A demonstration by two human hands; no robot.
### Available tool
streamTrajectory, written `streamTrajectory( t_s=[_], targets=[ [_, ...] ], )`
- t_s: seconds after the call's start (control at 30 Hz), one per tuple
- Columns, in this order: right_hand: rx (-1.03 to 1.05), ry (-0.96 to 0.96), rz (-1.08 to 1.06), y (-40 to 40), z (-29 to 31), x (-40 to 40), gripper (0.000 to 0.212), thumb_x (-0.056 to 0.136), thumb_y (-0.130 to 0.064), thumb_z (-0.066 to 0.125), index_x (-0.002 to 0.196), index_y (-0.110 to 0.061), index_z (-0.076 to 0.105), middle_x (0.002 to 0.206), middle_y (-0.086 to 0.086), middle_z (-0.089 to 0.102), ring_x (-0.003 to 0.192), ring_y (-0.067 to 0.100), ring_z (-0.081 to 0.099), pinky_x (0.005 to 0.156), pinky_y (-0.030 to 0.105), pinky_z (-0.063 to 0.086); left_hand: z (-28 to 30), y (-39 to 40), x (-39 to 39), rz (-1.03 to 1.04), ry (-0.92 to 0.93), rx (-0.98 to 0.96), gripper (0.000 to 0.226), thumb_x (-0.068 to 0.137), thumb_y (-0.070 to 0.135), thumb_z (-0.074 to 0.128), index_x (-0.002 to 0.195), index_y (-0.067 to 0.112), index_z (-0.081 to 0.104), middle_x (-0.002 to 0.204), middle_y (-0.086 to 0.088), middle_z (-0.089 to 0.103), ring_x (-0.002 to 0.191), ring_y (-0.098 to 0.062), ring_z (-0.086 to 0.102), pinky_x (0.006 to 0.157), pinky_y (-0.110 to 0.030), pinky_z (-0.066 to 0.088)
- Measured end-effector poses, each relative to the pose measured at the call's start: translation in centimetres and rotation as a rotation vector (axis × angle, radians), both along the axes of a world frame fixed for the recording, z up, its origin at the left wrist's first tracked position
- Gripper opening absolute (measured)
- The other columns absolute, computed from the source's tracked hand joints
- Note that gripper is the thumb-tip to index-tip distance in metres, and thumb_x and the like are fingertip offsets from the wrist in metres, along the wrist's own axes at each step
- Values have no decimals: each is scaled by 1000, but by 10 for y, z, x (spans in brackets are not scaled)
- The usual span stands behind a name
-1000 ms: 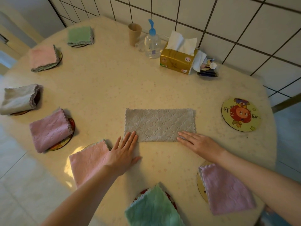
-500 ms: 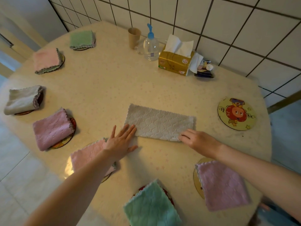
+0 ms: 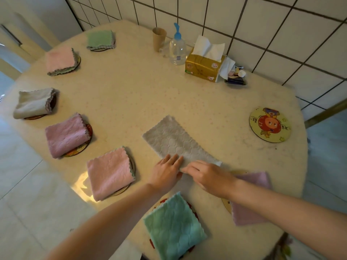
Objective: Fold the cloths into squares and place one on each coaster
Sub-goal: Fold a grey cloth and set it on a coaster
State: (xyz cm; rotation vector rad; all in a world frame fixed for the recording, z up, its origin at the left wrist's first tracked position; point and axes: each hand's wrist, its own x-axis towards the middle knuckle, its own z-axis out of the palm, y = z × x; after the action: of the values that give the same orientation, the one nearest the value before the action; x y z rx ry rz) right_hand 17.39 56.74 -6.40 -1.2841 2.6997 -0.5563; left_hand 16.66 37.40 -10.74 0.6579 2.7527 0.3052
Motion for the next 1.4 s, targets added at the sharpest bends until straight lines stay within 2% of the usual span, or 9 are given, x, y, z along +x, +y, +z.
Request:
streamTrajectory(
  t_s=[0.2,0.43,0.67,0.77,0.9,1.03,1.17,1.3,1.4],
  targets=[
    [78,48,98,12,-15,-12,53,83,2,53,135,-3,46,130,12,58,116,21,58,93,31,52,-10,-46,9,-214,50,15,45,86,38,48,123,18,65,122,-4,67,110,-30,64,88,-40,53],
    [415,52,197,18,-50,-29,59,85,-6,27,142,-10,39,144,11,45,130,23,46,98,38,47,-10,-75,11,-193,-153,162,77,89,68,13,145,22,40,151,-2,37,144,-22,24,119,-32,11],
    [381,-76,182,20,-63,-26,74,87,-48,48,148,-17,20,153,3,30,141,18,27,116,43,24,3,-68,14,28,-230,351,39,100,33,43,135,21,54,142,5,48,137,-6,32,112,-14,21],
    [99,-182,31,12,-59,-27,52,89,-38,54,135,-19,39,128,1,56,116,14,54,99,38,47,10,-62,6,229,-287,265,36,100,38,42,98,14,69,94,-5,71,89,-20,66,66,-24,43],
    [-248,-452,-387,-5,-47,-37,31,94,-24,55,124,-30,55,98,-12,65,89,0,61,71,17,49,21,-56,-18,552,-411,340,54,96,51,42,52,18,43,49,5,41,45,-11,39,44,-26,24],
    [-406,-607,-717,-27,-46,-69,3,93,-23,57,94,-24,55,69,-9,55,58,-3,53,52,14,39,6,-56,-46,878,-492,712,49,86,59,54,61,18,45,56,4,39,54,-13,36,55,-28,25],
    [-399,-736,-815,-39,-63,-98,15,90,-21,58,104,-16,57,98,1,66,90,19,64,82,38,54,-21,-59,-56,987,-550,727,35,84,51,57,73,17,56,68,-3,50,65,-14,44,63,-29,34],
    [-432,-812,-893,-45,-67,-112,19,89,-29,61,103,-16,57,99,8,68,89,22,64,80,37,50,-32,-61,-58,1014,-504,715,24,88,35,61,75,15,60,71,0,61,69,-16,54,63,-29,41],
    [-454,-814,-939,-50,-66,-122,33,89,-37,60,112,-14,56,104,5,65,95,21,62,85,37,49,-22,-59,-66,1009,-477,786,23,86,25,67,105,28,54,95,0,67,86,-19,65,72,-33,53]
  ],
)
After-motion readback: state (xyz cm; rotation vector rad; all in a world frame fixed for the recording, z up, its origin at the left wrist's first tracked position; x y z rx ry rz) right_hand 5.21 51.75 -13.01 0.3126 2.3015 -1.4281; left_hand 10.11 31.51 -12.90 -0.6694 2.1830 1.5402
